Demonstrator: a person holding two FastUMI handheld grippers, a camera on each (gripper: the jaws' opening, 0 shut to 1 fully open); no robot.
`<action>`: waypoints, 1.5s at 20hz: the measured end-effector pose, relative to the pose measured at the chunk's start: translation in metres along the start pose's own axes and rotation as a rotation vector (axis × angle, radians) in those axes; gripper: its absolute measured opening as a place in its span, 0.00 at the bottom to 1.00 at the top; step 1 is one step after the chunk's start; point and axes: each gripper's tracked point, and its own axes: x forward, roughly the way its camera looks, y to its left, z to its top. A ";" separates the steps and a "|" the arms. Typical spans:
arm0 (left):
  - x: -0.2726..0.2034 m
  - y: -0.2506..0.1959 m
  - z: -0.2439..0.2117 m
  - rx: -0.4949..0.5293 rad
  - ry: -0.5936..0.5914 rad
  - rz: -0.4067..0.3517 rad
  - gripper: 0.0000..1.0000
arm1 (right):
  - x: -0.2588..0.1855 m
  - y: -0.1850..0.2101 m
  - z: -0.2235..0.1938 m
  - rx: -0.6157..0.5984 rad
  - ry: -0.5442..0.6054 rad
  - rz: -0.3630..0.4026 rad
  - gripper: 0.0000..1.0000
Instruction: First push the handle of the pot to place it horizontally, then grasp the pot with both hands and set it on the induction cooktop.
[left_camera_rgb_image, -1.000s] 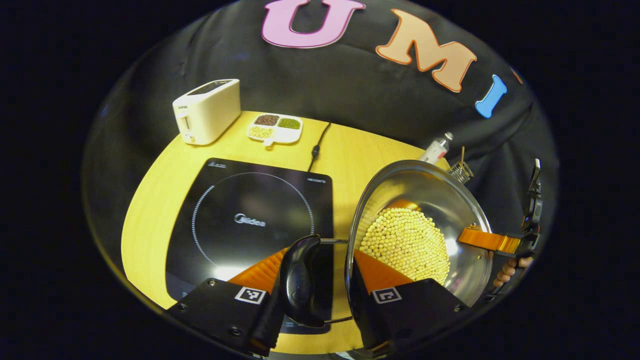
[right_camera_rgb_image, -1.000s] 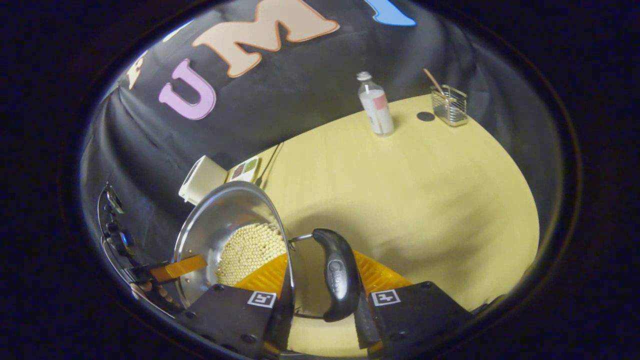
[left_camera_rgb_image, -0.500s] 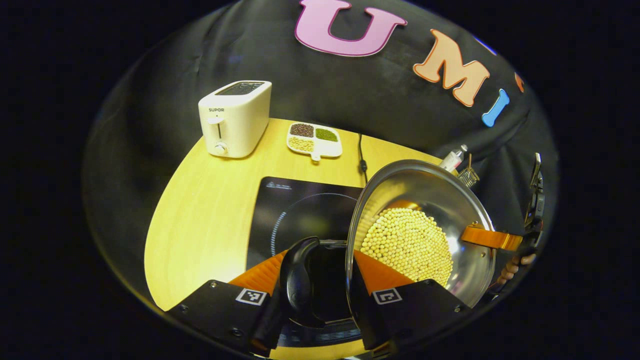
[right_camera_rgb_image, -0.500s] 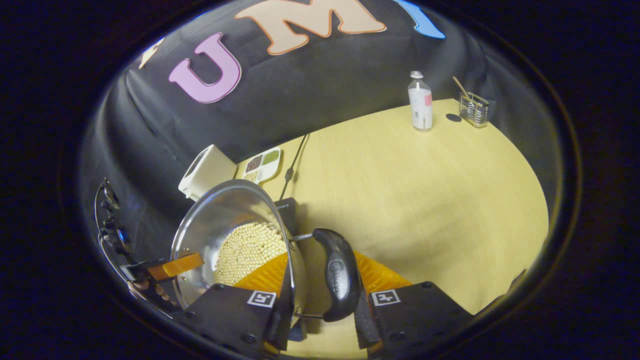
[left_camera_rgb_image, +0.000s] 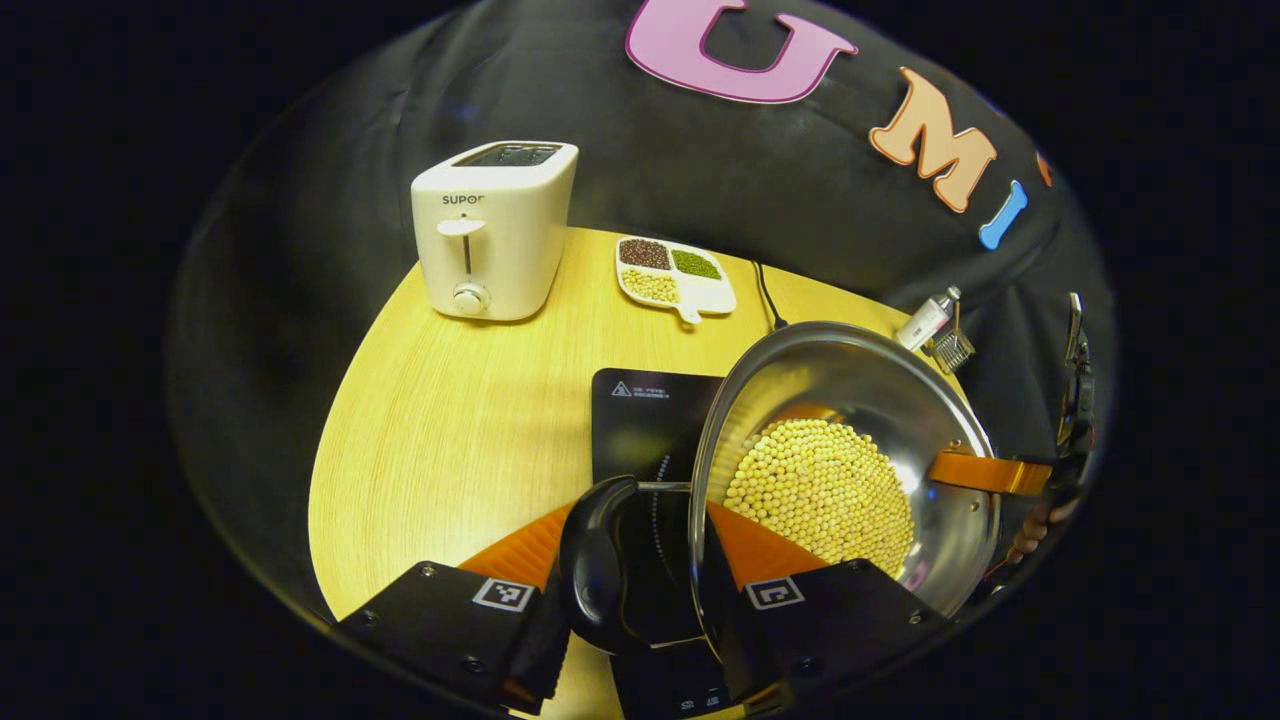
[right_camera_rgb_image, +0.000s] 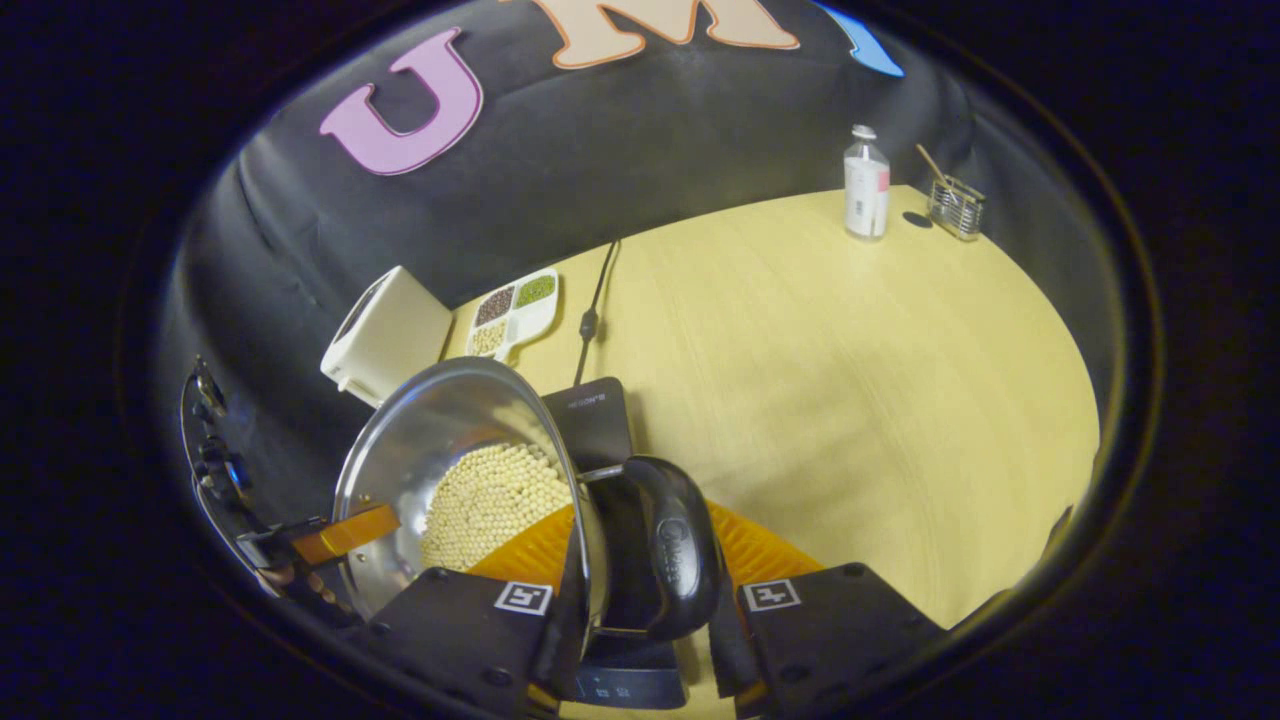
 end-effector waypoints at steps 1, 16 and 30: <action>0.002 0.003 -0.001 0.003 0.004 0.000 0.62 | 0.003 0.001 0.000 -0.002 0.004 -0.004 0.48; 0.013 0.021 0.002 0.034 -0.012 0.045 0.94 | 0.020 -0.010 0.002 -0.088 -0.014 -0.103 0.72; -0.052 0.001 0.087 0.253 -0.326 0.182 0.97 | -0.034 0.006 0.056 -0.089 -0.200 -0.063 0.86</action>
